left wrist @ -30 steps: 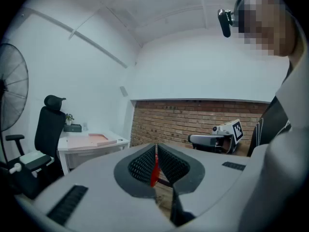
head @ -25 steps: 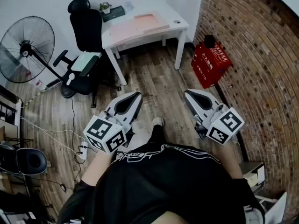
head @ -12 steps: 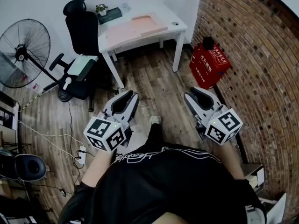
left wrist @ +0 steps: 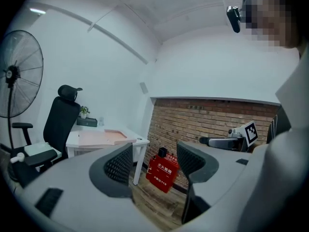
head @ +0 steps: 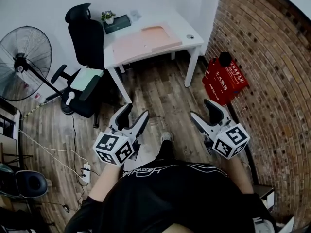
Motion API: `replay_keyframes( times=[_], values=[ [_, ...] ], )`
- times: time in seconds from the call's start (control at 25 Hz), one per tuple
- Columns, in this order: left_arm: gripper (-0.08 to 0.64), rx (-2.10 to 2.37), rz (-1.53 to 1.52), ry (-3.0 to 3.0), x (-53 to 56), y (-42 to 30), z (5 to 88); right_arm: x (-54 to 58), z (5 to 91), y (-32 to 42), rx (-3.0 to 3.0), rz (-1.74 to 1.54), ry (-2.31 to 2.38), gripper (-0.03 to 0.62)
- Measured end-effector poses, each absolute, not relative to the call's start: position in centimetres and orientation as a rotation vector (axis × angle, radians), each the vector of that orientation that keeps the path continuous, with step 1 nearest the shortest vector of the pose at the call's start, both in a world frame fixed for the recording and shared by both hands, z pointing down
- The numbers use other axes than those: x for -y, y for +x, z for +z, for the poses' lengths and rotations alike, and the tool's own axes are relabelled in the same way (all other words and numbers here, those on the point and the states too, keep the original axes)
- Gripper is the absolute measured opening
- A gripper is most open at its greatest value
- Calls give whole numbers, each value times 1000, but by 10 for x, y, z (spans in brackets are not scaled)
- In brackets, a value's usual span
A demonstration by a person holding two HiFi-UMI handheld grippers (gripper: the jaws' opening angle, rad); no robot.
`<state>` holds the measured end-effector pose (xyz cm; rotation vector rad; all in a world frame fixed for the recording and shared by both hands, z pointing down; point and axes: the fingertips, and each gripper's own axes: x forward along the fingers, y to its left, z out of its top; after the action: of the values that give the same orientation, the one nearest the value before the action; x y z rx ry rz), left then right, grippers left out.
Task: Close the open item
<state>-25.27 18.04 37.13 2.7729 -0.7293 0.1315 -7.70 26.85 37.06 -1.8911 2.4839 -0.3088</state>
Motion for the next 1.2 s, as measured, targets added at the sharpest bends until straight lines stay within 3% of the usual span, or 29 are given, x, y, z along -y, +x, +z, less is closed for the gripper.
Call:
replay_keyframes(
  times=[0.64, 1.2],
  values=[
    [307, 691, 261, 2710, 59, -134, 411, -41, 407, 30, -2481, -516, -1951, 310],
    [307, 801, 280, 2688, 158, -120, 418, 57, 434, 91, -2483, -528, -2059, 322]
  ],
)
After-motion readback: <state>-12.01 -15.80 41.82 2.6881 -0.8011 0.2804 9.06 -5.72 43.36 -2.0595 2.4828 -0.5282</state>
